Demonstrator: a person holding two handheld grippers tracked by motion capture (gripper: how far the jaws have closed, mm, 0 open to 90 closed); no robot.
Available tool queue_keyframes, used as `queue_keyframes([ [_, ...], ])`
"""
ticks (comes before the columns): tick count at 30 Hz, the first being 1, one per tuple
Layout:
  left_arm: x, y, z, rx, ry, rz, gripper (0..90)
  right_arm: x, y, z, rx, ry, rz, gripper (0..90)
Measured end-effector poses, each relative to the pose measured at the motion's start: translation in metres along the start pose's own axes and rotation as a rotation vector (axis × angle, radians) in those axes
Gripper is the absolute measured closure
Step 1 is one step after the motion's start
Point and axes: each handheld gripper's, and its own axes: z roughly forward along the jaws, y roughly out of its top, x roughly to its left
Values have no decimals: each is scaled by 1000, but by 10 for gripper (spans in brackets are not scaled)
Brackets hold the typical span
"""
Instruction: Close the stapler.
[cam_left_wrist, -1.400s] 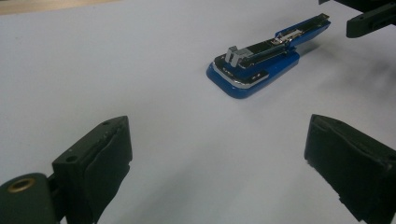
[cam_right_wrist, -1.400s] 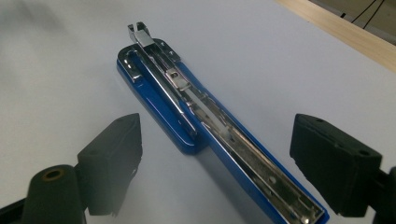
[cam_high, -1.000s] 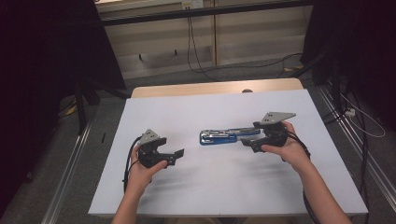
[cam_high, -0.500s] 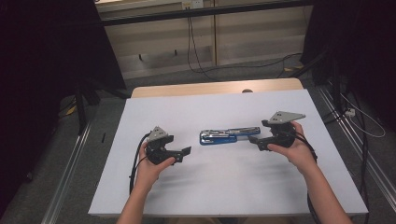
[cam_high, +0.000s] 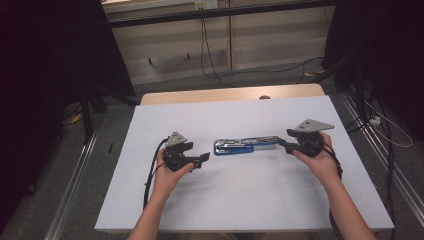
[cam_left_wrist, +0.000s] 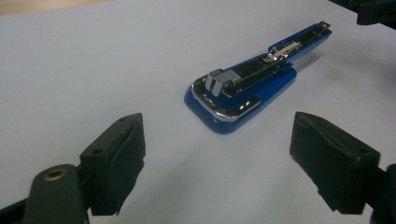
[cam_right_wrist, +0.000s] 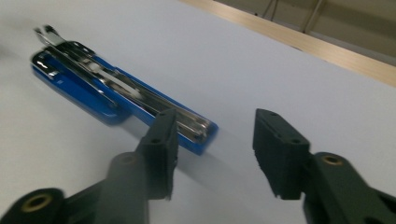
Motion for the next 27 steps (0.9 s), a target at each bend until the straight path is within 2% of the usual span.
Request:
queue_keyframes([
  [5, 3, -1, 9, -4, 8, -31, 202, -7, -8, 0, 15, -13, 36, 657],
  [7, 4, 0, 13, 11, 5, -32, 204, -9, -10, 0, 27, -19, 45, 715],
  [10, 5, 1, 17, 19, 10, -15, 223, -11, -15, 4, 45, -18, 49, 771],
  [12, 5, 1, 20, 16, 12, -25, 273, -10, -18, 8, 62, -2, 44, 793],
  [14, 4, 2, 24, 34, 24, 0, 301, -9, -22, 11, 88, 5, 32, 822],
  [16, 3, 3, 27, 35, 24, 1, 375, -8, -24, 13, 100, 10, 28, 857],
  [19, 1, 3, 32, 25, 27, -5, 533, -7, -24, 14, 96, 16, 30, 897],
  [22, -2, 2, 37, 33, 23, -1, 676, -6, -23, 14, 99, 11, 24, 900],
  [23, -2, 2, 39, 44, 20, 9, 716, -6, -23, 15, 98, 12, 24, 900],
  [26, -3, 1, 42, 53, 4, -4, 798, -6, -24, 17, 112, 9, 24, 900],
  [27, -3, 2, 42, 69, 1, 16, 815, -6, -24, 19, 116, 11, 26, 900],
])
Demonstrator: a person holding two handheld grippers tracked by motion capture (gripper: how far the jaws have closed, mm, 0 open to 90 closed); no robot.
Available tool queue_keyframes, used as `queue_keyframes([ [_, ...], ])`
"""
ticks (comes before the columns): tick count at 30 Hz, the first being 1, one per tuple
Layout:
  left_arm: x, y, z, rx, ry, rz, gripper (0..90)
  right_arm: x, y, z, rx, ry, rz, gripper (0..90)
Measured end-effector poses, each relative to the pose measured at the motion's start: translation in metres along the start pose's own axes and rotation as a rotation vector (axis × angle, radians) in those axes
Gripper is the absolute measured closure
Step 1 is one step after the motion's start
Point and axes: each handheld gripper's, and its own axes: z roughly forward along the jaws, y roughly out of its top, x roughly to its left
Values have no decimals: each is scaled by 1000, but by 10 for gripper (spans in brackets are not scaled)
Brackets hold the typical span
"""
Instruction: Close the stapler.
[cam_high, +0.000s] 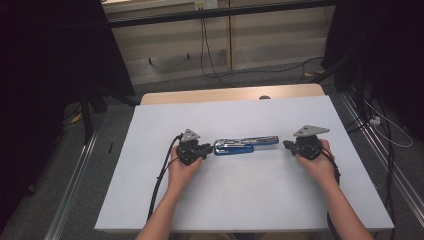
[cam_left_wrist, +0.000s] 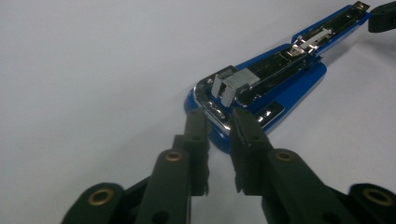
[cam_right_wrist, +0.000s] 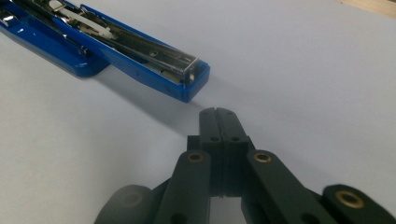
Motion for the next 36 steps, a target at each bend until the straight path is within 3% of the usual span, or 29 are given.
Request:
queue_keyframes([
  [5, -3, 0, 4, 4, -14, -9, 871, 1, 1, 7, 20, 1, -4, 900],
  [8, -5, 0, 6, 24, -24, 7, 900, 2, 3, 9, 25, 1, -11, 900],
  [31, -10, 1, 9, 16, -31, 37, 900, 6, 6, 16, 37, 27, -28, 900],
  [36, -10, 1, 9, 17, -35, 25, 900, 6, 7, 16, 38, 28, -33, 900],
])
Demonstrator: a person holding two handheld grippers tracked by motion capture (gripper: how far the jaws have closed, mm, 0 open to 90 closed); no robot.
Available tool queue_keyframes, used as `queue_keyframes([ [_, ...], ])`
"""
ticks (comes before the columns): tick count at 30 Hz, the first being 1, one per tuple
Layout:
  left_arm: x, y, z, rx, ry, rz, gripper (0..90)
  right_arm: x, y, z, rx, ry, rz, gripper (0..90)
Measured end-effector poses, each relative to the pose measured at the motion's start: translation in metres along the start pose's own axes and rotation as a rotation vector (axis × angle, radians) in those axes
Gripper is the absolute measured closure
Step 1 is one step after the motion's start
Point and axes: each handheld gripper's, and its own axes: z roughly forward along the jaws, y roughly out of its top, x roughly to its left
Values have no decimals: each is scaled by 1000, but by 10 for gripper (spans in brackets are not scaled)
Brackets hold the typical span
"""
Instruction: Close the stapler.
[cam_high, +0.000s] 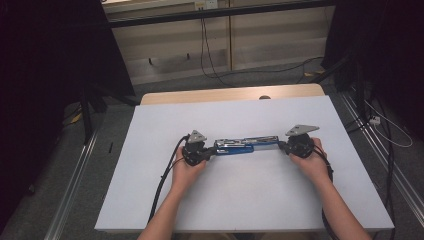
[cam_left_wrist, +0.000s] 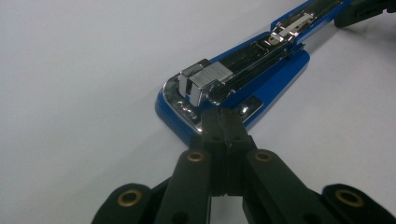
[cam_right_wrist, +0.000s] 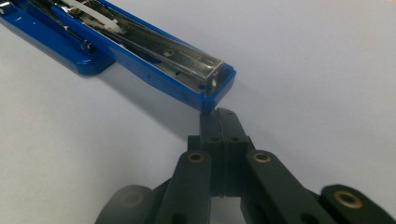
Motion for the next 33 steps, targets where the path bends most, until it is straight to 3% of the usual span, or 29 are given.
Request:
queue_keyframes([
  [19, -5, 5, 4, -18, -10, 19, 900, 0, 2, -3, -15, 2, -1, 900],
  [27, -5, 5, 4, -18, -8, 42, 900, 5, 7, -6, -34, 18, -4, 900],
  [33, -5, 4, 5, -23, -9, 32, 900, 8, 10, -6, -57, 38, -11, 900],
])
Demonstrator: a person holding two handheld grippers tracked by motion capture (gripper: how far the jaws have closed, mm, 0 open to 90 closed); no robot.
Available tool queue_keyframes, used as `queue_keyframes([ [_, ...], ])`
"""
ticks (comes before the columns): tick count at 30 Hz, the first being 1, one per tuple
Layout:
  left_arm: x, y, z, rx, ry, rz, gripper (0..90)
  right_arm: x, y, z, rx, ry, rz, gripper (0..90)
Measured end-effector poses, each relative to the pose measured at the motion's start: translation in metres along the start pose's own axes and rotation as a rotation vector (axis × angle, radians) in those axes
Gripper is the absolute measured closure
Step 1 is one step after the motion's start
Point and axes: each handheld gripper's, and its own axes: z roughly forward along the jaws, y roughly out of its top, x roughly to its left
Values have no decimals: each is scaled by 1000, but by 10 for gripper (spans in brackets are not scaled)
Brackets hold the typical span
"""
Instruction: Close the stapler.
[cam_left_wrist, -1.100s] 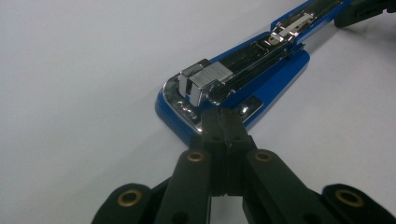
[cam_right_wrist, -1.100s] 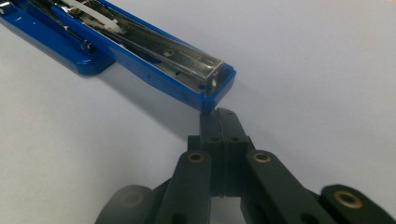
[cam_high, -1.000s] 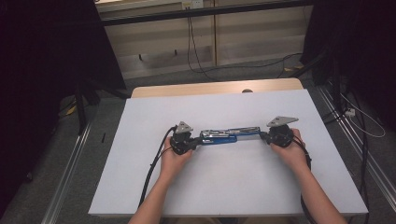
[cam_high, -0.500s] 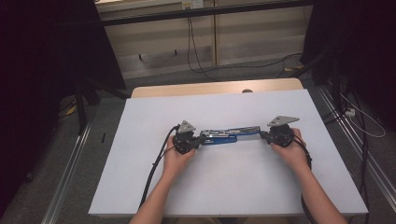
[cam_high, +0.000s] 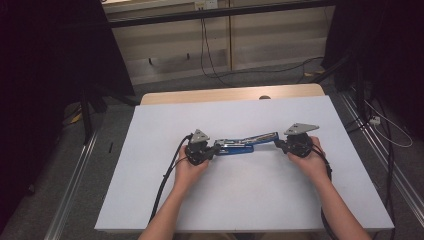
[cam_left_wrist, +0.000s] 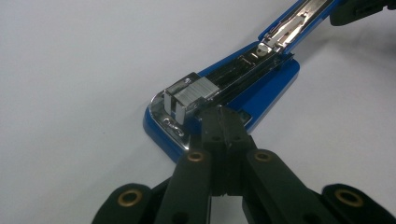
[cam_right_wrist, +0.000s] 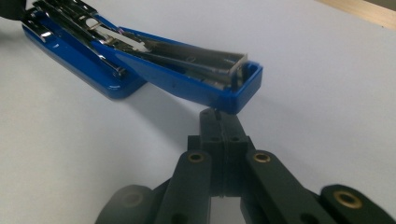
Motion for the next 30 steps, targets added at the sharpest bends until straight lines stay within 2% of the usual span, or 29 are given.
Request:
queue_keyframes([
  [9, -1, 0, 1, 2, -4, 3, 900, 1, 0, 0, -1, 14, 2, 900],
  [10, -1, 0, 1, 12, -13, -6, 900, 1, 0, 0, -4, 14, 2, 900],
  [13, -3, -4, 6, 48, -39, -2, 900, 0, -1, -1, -5, 18, 5, 900],
  [15, -5, -3, 7, 47, -33, 6, 900, 0, -1, -2, -7, 21, 8, 900],
  [20, -2, -1, 0, 12, -34, -26, 900, 2, -2, -4, -17, 39, 13, 900],
  [22, -1, 0, -3, -5, -56, -45, 895, 2, -2, -4, -24, 47, 19, 900],
  [25, -1, 2, -7, -18, -75, -58, 854, 4, -3, -6, -31, 62, 33, 899],
  [28, -1, 4, -11, -43, -100, -60, 766, 5, -4, -8, -52, 79, 70, 809],
  [30, -1, 6, -16, -50, -99, -78, 667, 6, -5, -9, -61, 90, 90, 736],
])
